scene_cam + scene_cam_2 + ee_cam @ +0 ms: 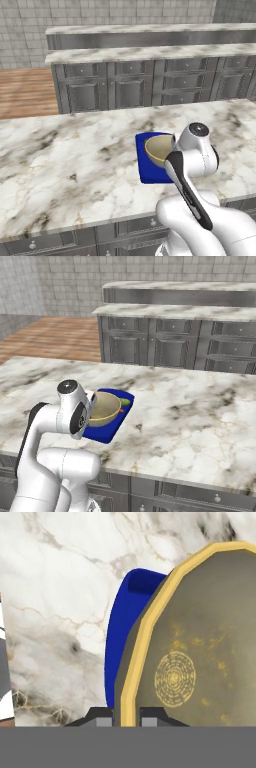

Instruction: Place the two vegetables and bowl onto the tray for setting up a vegetable dip station.

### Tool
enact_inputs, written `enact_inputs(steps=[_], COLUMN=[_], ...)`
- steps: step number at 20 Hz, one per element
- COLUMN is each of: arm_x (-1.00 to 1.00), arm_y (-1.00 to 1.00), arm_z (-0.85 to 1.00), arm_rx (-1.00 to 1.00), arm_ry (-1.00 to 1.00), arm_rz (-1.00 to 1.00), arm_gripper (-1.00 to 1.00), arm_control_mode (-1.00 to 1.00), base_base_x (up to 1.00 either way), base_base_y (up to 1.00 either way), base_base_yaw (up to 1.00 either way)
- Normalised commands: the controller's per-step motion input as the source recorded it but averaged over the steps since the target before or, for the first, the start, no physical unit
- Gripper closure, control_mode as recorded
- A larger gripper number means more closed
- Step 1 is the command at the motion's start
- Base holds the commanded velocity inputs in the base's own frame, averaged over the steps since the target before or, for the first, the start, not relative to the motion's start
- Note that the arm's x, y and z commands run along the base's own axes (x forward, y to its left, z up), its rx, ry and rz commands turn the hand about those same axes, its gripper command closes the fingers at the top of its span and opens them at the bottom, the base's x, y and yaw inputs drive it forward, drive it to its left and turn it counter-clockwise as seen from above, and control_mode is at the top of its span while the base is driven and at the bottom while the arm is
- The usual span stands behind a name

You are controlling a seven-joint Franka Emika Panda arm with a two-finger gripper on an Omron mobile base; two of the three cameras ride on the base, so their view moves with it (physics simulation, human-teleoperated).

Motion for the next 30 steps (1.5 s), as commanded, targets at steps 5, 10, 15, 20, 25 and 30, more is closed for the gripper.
enact_inputs(steps=[5, 10, 15, 20, 25, 30], arm_x=[0.0, 0.0, 0.05, 0.12, 0.15, 0.03], arm_y=[0.0, 0.0, 0.0, 0.0, 0.0, 0.01], arm_z=[-0.19, -0.18, -0.19, -0.19, -0.22, -0.29], arm_rx=[-0.01, 0.0, 0.0, 0.0, 0.0, 0.0], arm_ry=[0.0, 0.0, 0.0, 0.0, 0.0, 0.0], arm_rz=[0.0, 0.0, 0.0, 0.0, 0.0, 0.0], arm_gripper=[1.0, 1.0, 1.0, 1.0, 1.0, 1.0], arm_control_mode=[-1.0, -1.0, -1.0, -1.0, -1.0, -1.0], base_base_x=[0.0, 0.0, 0.0, 0.0, 0.0, 0.0], base_base_y=[0.0, 0.0, 0.0, 0.0, 0.0, 0.0], base_base_yaw=[0.0, 0.0, 0.0, 0.0, 0.0, 0.0])
